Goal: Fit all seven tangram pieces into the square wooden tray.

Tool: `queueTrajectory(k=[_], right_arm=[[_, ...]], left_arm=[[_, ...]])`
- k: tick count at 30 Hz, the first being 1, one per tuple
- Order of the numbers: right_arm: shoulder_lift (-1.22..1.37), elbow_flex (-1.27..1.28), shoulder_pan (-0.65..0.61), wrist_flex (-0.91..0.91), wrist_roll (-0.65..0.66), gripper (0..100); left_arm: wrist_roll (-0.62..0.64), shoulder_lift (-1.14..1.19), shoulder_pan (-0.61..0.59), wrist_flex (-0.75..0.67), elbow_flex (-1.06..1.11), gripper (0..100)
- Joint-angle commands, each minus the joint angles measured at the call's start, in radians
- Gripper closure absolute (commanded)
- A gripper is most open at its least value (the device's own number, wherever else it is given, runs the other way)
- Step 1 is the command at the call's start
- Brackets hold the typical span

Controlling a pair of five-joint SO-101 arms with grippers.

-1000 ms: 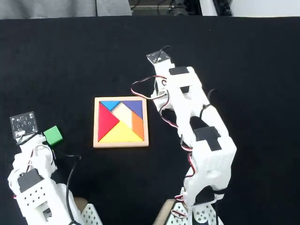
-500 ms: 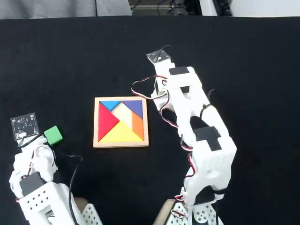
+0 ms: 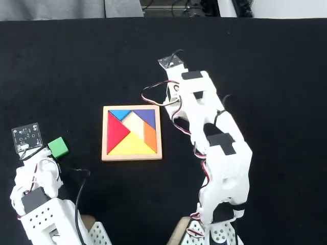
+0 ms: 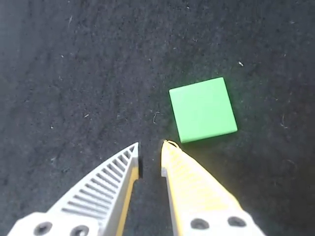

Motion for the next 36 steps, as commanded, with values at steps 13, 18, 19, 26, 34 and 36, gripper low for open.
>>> queueTrajectory(k=[13,18,19,26,34,36], right_arm=[[0.004,-0.044,-0.003,0.002,-0.029,86.4],[-0.005,-0.054,-0.002,0.031,-0.031,86.4],[-0.016,-0.064,-0.003,0.049,-0.031,86.4],[-0.188,-0.024,-0.003,0.117,-0.1,86.4],[-0.549,0.151,-0.055,0.137,-0.224,86.4],[-0.619,0.203,-0.109,0.13,-0.229,86.4]], left_arm=[[0.006,-0.008,0.007,0.002,-0.004,91],[0.006,-0.009,0.007,0.002,-0.004,91],[0.006,-0.009,0.007,0.002,-0.004,91],[0.006,-0.009,0.007,0.002,-0.004,91],[0.006,-0.009,0.007,0.0,0.004,91],[0.006,-0.009,0.007,0.0,0.004,91]])
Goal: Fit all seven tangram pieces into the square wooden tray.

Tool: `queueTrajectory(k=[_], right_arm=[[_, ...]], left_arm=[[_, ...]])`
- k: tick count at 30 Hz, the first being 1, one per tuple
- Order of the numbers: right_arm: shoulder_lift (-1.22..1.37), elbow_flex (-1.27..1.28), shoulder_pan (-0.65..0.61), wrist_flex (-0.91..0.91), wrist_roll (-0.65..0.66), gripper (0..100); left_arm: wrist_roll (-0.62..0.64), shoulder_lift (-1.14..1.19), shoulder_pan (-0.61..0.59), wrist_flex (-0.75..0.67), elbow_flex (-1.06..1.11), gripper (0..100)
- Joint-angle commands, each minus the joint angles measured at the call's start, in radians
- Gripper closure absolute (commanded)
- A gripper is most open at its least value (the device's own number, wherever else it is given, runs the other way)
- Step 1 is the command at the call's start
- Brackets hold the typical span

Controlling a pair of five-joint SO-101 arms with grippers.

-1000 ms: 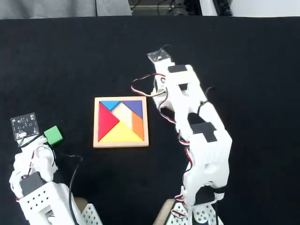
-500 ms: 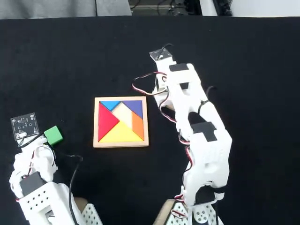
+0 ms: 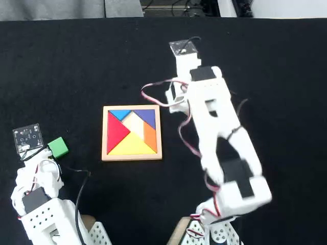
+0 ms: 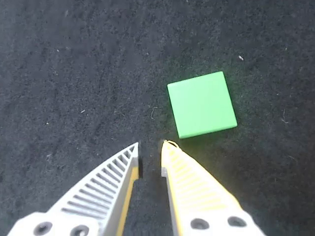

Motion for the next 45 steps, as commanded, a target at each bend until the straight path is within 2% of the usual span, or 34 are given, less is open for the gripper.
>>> queueTrajectory(k=[1,7,14,18,22,27,36,40,45], right_arm=[[-0.211,0.087,-0.115,-0.002,-0.025,86.4],[-0.228,0.156,-0.242,-0.003,-0.034,86.4],[-0.228,0.232,-0.252,-0.097,-0.316,86.4],[-0.228,0.344,-0.33,-0.252,-0.411,86.1],[-0.228,0.377,-0.4,-0.381,-0.419,86.1],[-0.223,0.364,-0.408,-0.47,-0.42,86.4],[0.007,0.176,-0.408,-0.362,-0.43,86.4],[0.108,0.068,-0.408,-0.272,-0.517,86.4],[0.128,0.031,-0.408,-0.235,-0.532,86.4]], left_arm=[[0.006,-0.009,0.007,0.0,-0.01,91],[0.006,-0.009,0.007,-0.002,-0.01,91],[0.006,-0.009,0.008,-0.005,-0.01,91],[0.008,-0.009,0.008,-0.005,-0.01,91],[0.009,-0.009,0.008,-0.005,-0.01,91],[0.006,-0.009,0.008,-0.005,-0.01,91],[0.006,-0.009,0.008,-0.005,-0.01,91],[0.006,-0.009,0.008,-0.005,-0.01,91],[0.006,-0.009,0.008,-0.005,-0.01,91]])
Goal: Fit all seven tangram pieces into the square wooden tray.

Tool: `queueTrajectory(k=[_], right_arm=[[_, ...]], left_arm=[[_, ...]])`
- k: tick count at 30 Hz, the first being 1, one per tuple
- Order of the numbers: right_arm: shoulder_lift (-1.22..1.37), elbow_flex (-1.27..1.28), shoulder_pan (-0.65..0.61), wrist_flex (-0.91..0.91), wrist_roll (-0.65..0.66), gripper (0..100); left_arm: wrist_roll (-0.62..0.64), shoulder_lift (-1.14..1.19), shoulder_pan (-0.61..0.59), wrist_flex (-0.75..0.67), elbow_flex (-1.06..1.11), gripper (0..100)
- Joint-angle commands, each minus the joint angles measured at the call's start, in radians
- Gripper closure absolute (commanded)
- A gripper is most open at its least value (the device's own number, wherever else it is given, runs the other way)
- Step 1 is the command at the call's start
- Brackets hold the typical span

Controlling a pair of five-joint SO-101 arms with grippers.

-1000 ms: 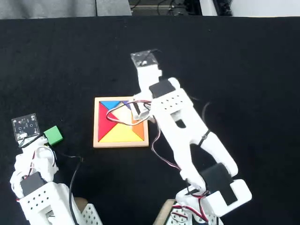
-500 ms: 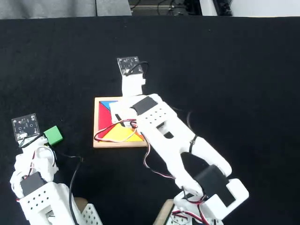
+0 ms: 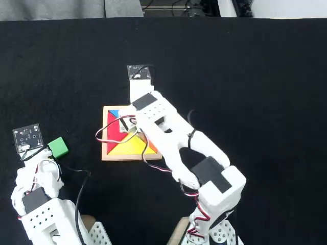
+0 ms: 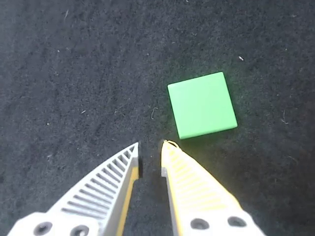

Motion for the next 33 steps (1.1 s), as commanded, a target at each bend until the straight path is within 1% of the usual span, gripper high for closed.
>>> queueTrajectory(k=[1,8,13,15,18,20,22,24,25,26,27,31,33], right_arm=[[-0.01,-0.074,-0.012,0.02,-0.02,86.4],[-0.004,-0.077,-0.014,0.021,-0.015,85.3],[-0.008,-0.079,-0.044,0.052,-0.018,73.4],[-0.008,-0.079,-0.06,0.057,-0.015,72.1],[-0.01,-0.081,-0.061,0.057,-0.009,73.5],[-0.013,-0.093,-0.051,0.058,0.035,76.3],[-0.027,-0.136,-0.023,0.064,0.089,85.4],[-0.042,-0.185,0.028,0.054,0.129,99.2],[-0.041,-0.216,0.046,0.044,0.146,98.0],[-0.039,-0.234,0.057,0.031,0.161,94.5],[-0.028,-0.243,0.064,0.011,0.172,93.7],[0.053,-0.249,0.06,-0.049,0.213,99.0],[0.101,-0.257,0.061,-0.049,0.213,98.4]], left_arm=[[0.006,-0.009,0.008,-0.005,-0.01,91],[0.006,-0.009,0.008,-0.005,-0.01,91],[0.006,-0.009,0.01,-0.005,-0.01,91],[0.006,-0.009,0.01,-0.006,-0.01,91],[0.006,-0.009,0.01,-0.006,-0.01,91],[0.006,-0.009,0.01,-0.006,-0.01,91],[0.006,-0.009,0.01,-0.006,-0.01,91],[0.006,-0.009,0.01,-0.006,-0.01,91],[0.006,-0.009,0.01,-0.005,-0.01,91],[0.006,-0.009,0.01,-0.005,-0.01,91],[0.006,-0.009,0.01,-0.005,-0.01,91],[0.006,-0.009,0.01,-0.005,-0.008,91],[0.006,-0.009,0.01,-0.005,-0.008,91]])
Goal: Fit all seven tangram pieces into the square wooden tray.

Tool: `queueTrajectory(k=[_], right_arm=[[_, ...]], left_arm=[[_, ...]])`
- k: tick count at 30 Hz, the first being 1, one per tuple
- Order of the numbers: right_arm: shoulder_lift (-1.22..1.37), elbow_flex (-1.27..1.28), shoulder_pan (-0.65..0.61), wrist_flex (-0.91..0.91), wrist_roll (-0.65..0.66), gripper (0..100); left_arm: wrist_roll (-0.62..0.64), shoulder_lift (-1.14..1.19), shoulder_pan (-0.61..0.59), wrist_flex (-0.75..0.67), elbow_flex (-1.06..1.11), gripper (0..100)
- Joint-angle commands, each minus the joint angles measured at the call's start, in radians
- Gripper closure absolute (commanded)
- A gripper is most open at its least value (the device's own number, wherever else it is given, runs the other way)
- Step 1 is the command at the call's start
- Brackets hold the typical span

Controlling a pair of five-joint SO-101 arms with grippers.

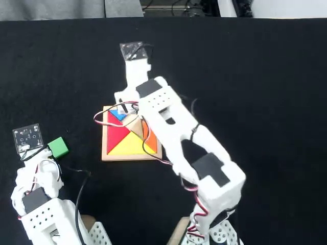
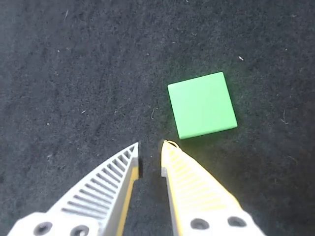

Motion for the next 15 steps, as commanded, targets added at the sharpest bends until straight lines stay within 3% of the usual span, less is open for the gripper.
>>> queueTrajectory(k=[1,15], right_arm=[[0.079,-0.074,0.014,-0.02,0.021,98.7],[0.252,-0.199,0.015,0.144,0.015,98.8]], left_arm=[[0.006,-0.009,0.01,-0.005,-0.008,91],[0.006,-0.009,0.01,-0.005,-0.008,91]])
